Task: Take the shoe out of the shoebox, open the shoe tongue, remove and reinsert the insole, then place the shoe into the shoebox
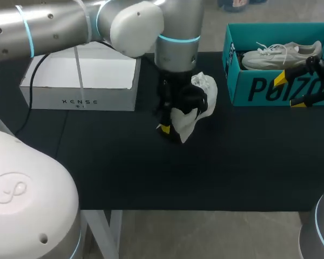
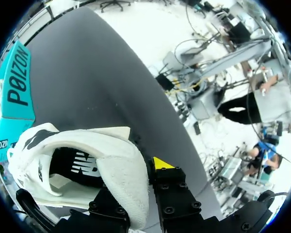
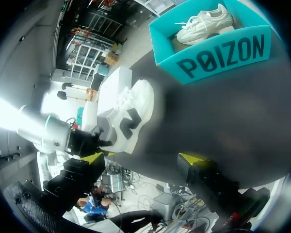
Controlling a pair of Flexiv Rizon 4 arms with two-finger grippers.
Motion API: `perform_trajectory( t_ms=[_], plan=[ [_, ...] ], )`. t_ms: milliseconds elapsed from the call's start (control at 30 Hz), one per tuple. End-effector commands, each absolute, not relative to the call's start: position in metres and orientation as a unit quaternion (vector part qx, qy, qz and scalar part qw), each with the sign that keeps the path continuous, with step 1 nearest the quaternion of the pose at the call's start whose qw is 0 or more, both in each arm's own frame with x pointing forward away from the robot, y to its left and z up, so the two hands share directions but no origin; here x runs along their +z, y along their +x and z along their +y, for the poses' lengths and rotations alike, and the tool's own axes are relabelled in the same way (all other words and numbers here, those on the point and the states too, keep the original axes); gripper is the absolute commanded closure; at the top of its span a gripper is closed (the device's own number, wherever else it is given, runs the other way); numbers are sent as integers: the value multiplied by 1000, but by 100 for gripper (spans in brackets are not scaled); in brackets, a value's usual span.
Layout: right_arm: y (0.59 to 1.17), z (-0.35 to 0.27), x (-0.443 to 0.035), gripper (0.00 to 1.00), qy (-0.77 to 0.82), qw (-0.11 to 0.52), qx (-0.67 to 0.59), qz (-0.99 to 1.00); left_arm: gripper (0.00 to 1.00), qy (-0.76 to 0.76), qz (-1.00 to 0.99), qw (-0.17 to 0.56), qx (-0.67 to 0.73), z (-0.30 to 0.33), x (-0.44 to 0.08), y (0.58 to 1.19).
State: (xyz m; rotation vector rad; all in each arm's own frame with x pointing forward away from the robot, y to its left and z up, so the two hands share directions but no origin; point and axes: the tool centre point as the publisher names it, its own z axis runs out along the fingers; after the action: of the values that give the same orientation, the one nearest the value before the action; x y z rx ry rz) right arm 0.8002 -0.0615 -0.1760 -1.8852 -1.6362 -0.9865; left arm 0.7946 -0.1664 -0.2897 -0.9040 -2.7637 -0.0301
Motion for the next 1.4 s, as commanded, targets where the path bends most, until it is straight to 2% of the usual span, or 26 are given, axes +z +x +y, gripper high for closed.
perform_trajectory(
  t_ms=[33, 400, 533, 667, 867, 1400],
  plan=[
    [800, -61, -176, 0, -685, 226, -357, -594, 100, -368, -919, 138, -36, -174, -284, 799],
    [800, -61, -176, 0, -685, 226, -357, -594, 100, -368, -919, 138, -36, -174, -284, 799],
    [800, -61, -176, 0, -685, 226, -357, -594, 100, -393, -912, 112, -20, -137, -272, 795],
    [800, -61, -176, 0, -685, 226, -357, -594, 100, -465, -876, 127, -31, -107, -261, 794],
    [800, -61, -176, 0, -685, 226, -357, -594, 100, -491, -861, 117, -54, -69, -241, 801],
    [800, -61, -176, 0, -685, 226, -357, -594, 100, -569, -816, 91, -43, 39, -198, 898]
  ],
)
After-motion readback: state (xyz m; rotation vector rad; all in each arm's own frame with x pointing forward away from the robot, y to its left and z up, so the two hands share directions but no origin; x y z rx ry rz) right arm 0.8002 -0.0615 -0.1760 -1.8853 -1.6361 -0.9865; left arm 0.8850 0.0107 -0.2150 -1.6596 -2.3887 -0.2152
